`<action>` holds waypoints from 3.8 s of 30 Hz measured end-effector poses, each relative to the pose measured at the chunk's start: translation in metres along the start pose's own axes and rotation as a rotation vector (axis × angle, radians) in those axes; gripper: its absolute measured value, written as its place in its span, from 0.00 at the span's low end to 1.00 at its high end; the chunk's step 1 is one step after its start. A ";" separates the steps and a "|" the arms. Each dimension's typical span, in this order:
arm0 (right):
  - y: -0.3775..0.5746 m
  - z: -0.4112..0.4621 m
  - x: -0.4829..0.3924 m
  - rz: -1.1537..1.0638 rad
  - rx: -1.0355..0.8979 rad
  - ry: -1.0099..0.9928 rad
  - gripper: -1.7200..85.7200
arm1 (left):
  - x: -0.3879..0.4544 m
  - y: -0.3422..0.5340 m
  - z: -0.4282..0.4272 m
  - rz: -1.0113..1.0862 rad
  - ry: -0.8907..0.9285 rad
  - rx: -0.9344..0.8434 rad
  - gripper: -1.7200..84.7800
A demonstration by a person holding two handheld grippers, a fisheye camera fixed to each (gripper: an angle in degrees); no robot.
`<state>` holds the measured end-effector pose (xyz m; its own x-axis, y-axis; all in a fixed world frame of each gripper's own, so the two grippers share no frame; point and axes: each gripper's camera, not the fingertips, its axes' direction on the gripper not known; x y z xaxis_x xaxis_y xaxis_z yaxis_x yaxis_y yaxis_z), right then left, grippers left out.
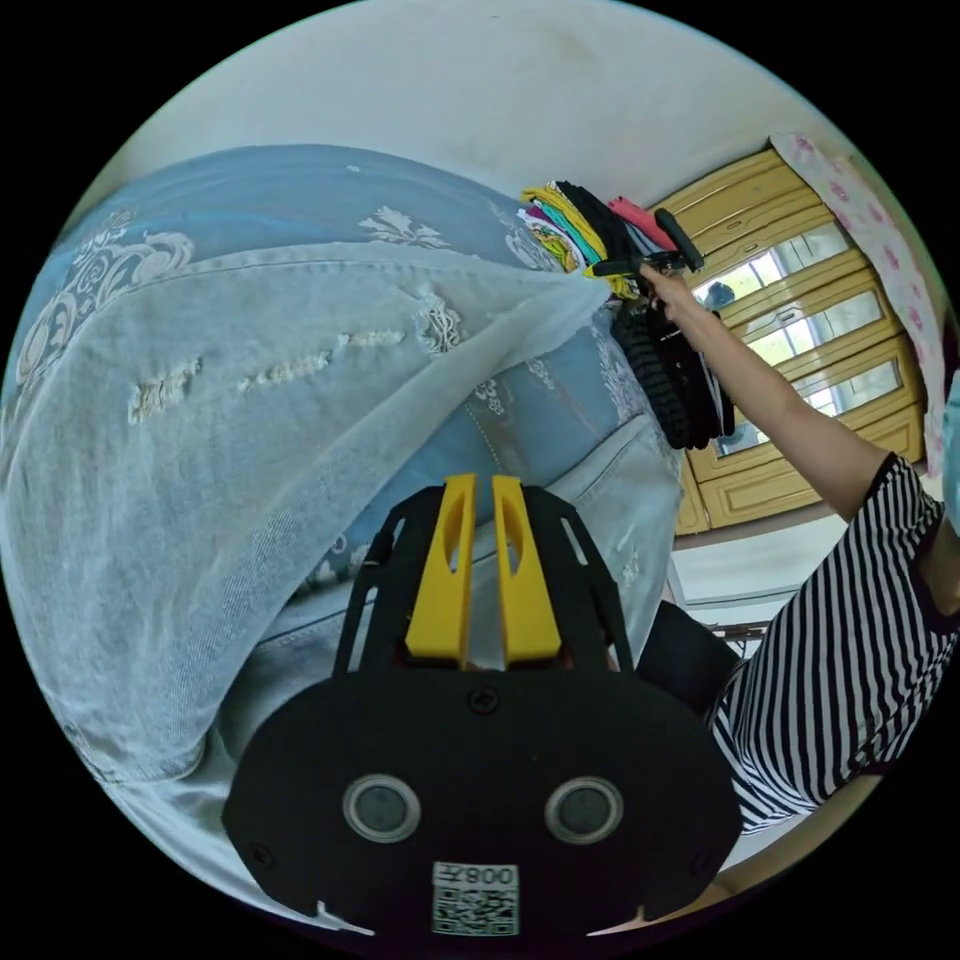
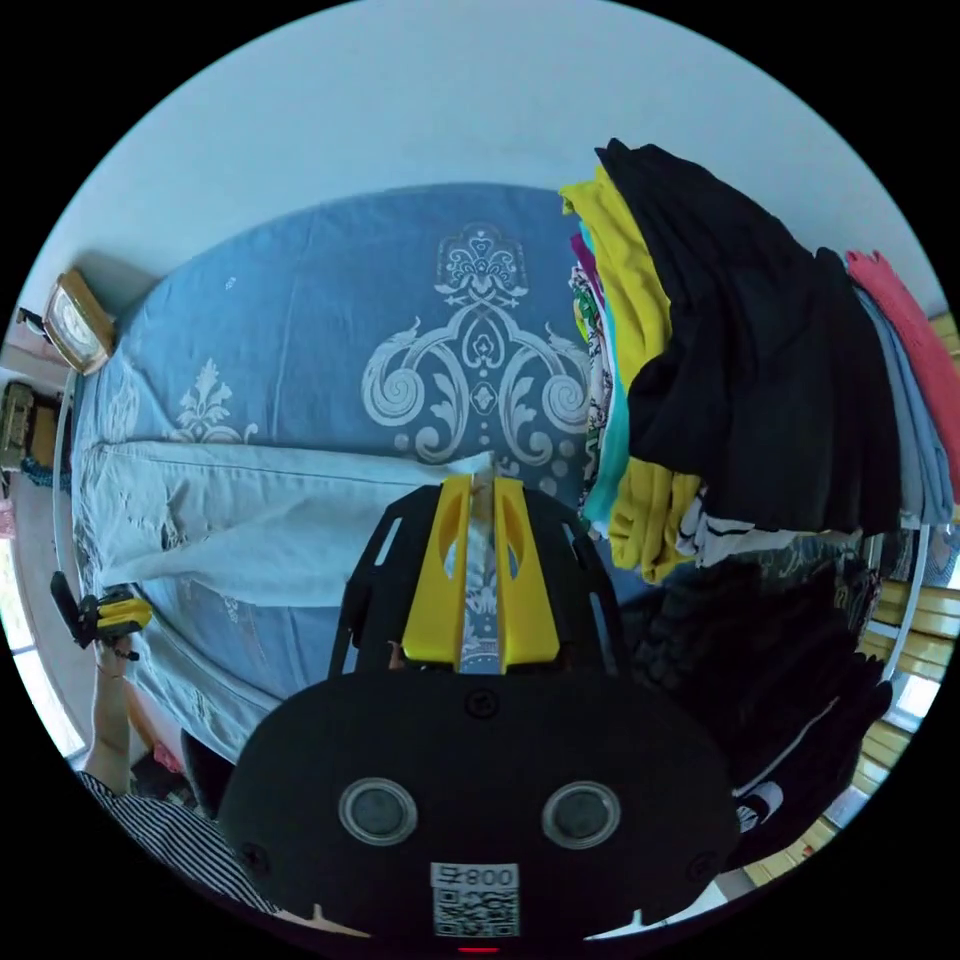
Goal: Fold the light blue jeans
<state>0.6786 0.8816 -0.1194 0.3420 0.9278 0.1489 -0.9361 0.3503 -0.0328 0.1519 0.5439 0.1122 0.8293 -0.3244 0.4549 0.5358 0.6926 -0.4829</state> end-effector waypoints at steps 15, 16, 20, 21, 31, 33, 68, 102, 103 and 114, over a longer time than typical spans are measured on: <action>0.089 0.028 0.033 0.088 0.057 -0.184 0.12 | 0.046 0.009 0.029 0.105 -0.434 -0.069 0.10; 0.089 0.028 0.034 0.078 0.049 -0.173 0.12 | 0.047 0.009 0.031 0.110 -0.444 -0.075 0.09; 0.096 0.025 0.039 0.020 0.041 -0.174 0.08 | 0.046 0.011 0.032 0.094 -0.419 -0.074 0.07; 0.098 0.023 0.040 0.002 0.030 -0.161 0.07 | 0.047 0.012 0.033 0.091 -0.418 -0.074 0.07; 0.186 -0.039 0.092 -0.015 0.069 -0.340 0.05 | 0.078 0.032 -0.001 0.145 -0.319 0.048 0.06; 0.201 -0.034 0.103 -0.002 0.020 -0.411 0.05 | 0.075 0.036 0.003 0.133 -0.318 0.034 0.06; 0.149 0.016 0.092 0.120 0.119 -0.081 0.03 | 0.010 0.099 0.008 -0.057 -0.146 0.100 0.03; 0.231 0.095 -0.075 -0.013 0.129 -0.226 0.11 | -0.015 0.211 -0.087 -0.087 -0.287 0.114 0.07; 0.248 0.102 -0.094 -0.048 0.109 -0.218 0.12 | -0.017 0.221 -0.093 -0.106 -0.306 0.107 0.08; 0.273 0.192 -0.200 -0.107 -0.108 -0.115 0.05 | -0.043 0.247 -0.109 -0.227 -0.355 0.062 0.04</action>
<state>0.3385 0.7669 0.0318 0.4220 0.8658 0.2689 -0.8782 0.4640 -0.1159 0.2655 0.6585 -0.1082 0.5797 -0.2390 0.7790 0.6791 0.6700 -0.2999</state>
